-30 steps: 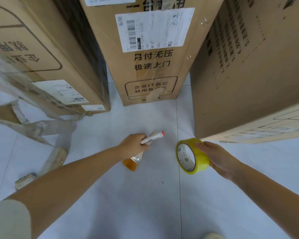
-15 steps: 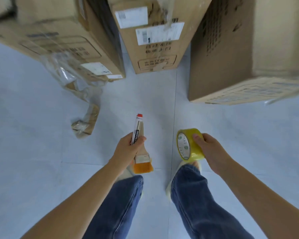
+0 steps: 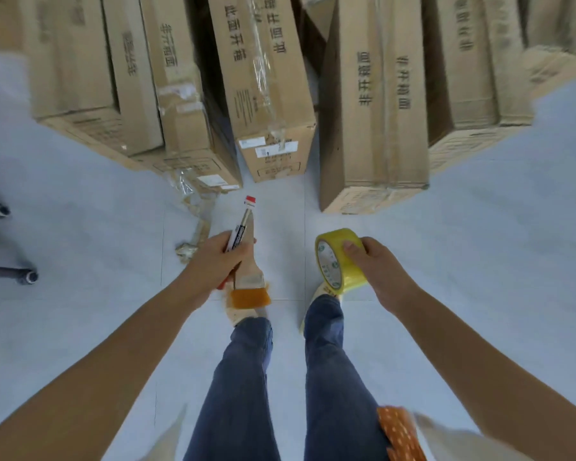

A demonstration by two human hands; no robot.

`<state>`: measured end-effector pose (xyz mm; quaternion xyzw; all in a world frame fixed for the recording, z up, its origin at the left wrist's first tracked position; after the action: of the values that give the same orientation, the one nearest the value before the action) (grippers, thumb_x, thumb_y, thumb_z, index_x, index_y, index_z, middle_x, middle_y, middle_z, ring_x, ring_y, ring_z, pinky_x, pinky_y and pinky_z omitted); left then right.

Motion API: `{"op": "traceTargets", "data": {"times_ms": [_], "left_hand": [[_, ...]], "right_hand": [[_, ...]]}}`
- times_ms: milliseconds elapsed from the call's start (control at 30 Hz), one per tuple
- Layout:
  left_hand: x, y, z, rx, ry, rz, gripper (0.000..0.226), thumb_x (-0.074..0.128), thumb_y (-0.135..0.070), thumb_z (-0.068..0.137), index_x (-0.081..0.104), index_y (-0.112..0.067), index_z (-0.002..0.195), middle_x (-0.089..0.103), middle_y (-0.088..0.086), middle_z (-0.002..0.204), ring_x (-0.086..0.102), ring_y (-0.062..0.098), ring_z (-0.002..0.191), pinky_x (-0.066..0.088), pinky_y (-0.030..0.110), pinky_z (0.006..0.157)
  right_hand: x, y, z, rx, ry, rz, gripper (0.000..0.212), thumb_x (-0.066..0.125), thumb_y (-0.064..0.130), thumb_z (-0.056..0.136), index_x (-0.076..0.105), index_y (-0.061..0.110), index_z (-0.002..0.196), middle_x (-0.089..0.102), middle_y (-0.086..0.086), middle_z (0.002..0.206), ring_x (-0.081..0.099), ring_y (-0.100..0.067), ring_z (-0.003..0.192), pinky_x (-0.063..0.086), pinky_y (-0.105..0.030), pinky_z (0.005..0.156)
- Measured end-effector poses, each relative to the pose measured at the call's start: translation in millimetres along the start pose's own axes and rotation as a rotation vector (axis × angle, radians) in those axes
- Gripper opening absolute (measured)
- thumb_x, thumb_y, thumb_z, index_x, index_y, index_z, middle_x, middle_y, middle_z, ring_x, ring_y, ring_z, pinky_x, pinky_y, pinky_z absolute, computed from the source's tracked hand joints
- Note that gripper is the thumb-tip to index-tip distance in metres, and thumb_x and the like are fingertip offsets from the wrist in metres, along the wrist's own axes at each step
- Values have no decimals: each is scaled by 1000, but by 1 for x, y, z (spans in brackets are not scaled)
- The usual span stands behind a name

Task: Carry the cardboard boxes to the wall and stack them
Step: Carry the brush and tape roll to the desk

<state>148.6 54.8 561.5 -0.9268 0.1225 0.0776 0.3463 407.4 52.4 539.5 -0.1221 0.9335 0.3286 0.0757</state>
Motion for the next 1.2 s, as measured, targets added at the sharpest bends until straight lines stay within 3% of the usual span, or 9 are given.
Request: {"op": "traceTargets", "data": {"times_ms": [233,367,567,700,767,833,900,1000,1200], "left_hand": [[-26,-46,-77,216,-15,33,30,57,-14,93,42,-12,68,38,0,52,32,10,38,22,20,34],[-27,-52,-114,305,133,155,28,57,-19,93,43,-10,70,37,-3,47,31,9,38,23,19,35],[-20,-60,-153,450,262,364,26,59,-22,93,54,1,81,37,-1,49,33,9,37,23,17,35],[37,-58,-198,524,375,380,22,60,-21,92,50,-10,75,36,-7,43,31,6,31,20,14,34],[79,-46,-231,567,476,394,21,60,-21,92,52,-9,77,38,-3,46,32,6,32,20,14,35],[123,-26,-271,608,582,424,17,60,-19,92,53,-9,81,37,1,51,32,6,33,19,14,35],[171,3,-315,633,695,463,19,59,-19,92,50,-13,76,36,-3,49,30,6,33,18,15,35],[243,56,-386,655,843,542,27,59,-22,92,44,-14,71,36,-7,47,30,8,34,18,17,36],[373,204,-538,629,1081,673,28,58,-24,92,46,-14,69,37,-4,51,31,8,37,20,18,34]], "right_hand": [[-39,-13,-100,-52,-247,165,23,49,31,98,55,9,105,58,-6,95,53,-16,81,44,-27,68],[-33,-42,-166,-46,-372,384,24,51,34,96,58,12,104,61,-17,111,58,-34,104,48,-46,92],[-22,-115,-285,-109,-612,667,19,53,30,96,62,13,99,65,-15,98,58,-26,90,44,-39,80],[-6,-206,-375,-63,-835,886,23,55,32,95,64,11,99,65,-21,106,61,-35,95,46,-48,84],[7,-247,-419,-77,-922,1016,35,60,42,89,64,9,98,64,-24,110,59,-31,90,42,-43,78],[19,-285,-460,-94,-994,1117,78,73,73,56,65,10,101,67,-19,106,61,-29,92,43,-41,78],[28,-330,-500,-111,-1074,1191,104,74,82,26,66,12,102,68,-14,103,61,-28,93,44,-40,80],[43,-403,-566,-108,-1178,1312,87,76,75,41,67,12,100,67,-14,104,60,-23,89,44,-37,78],[83,-561,-717,-45,-1427,1392,108,73,84,14,67,16,98,69,-7,97,61,-24,90,44,-40,82]]}}
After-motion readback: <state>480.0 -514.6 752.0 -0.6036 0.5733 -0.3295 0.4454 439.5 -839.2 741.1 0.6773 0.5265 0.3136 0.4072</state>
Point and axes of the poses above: each hand's wrist, its own z-axis towards the middle knuckle, its own x-axis out of the palm, y = z × x, the point moved 10 cm from there along z, towards the middle knuckle
